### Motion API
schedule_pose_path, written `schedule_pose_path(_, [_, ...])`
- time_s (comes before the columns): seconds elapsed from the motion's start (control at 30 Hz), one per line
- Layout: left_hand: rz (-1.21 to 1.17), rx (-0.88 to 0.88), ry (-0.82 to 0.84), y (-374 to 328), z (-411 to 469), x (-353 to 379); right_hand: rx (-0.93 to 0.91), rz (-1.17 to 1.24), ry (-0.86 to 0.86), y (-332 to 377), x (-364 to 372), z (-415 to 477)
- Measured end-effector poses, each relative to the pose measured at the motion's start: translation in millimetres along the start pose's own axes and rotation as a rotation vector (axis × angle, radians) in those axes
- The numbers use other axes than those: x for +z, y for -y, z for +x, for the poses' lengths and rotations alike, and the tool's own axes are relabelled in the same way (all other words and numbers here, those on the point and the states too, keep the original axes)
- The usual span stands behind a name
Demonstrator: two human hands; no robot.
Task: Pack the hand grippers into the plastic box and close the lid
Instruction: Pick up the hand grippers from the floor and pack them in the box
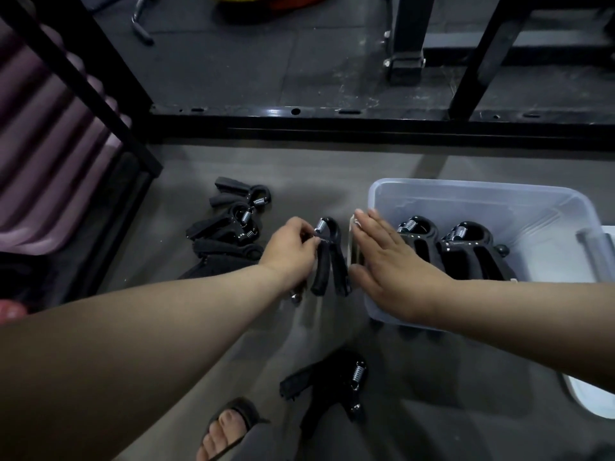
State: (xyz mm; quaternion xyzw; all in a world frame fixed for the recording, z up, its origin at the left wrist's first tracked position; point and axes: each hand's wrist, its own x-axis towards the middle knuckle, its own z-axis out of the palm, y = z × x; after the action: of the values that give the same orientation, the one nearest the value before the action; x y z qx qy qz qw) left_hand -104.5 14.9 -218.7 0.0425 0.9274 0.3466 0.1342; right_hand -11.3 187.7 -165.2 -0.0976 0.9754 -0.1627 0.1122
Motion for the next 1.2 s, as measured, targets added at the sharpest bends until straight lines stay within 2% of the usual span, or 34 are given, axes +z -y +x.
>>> schedule_pose_path(0.23, [-0.143,0.098,-0.408,-24,-26,-16,0.034,0.087,-0.008,10,2,-10])
schedule_pose_path(0.37, [-0.173,0.124,-0.479,-50,-26,-34,0.054,0.141,-0.009,17,4,-22])
schedule_pose_path(0.57, [-0.222,0.351,-0.551,-83,-27,-57,0.141,0.379,-0.046,29,-11,-31])
schedule_pose_path(0.67, [-0.307,0.395,-0.519,-100,-36,-56,0.186,0.615,-0.166,33,-26,-27])
schedule_pose_path(0.77, [-0.428,0.32,-0.435,-118,-47,-47,0.232,0.826,-0.246,34,-46,-26])
schedule_pose_path(0.87, [-0.476,0.263,-0.366,-130,-59,-38,0.293,1.011,-0.185,27,-52,-31])
schedule_pose_path(1.0, [-0.392,0.283,-0.276,-137,-77,-25,0.319,1.207,-0.008,11,-63,-47])
schedule_pose_path(1.07, [-0.415,0.3,-0.232,-142,-82,-20,0.301,1.241,0.016,3,-68,-53])
schedule_pose_path(1.2, [-0.515,0.354,-0.142,-154,-84,-9,0.355,1.154,0.039,-14,-68,-62])
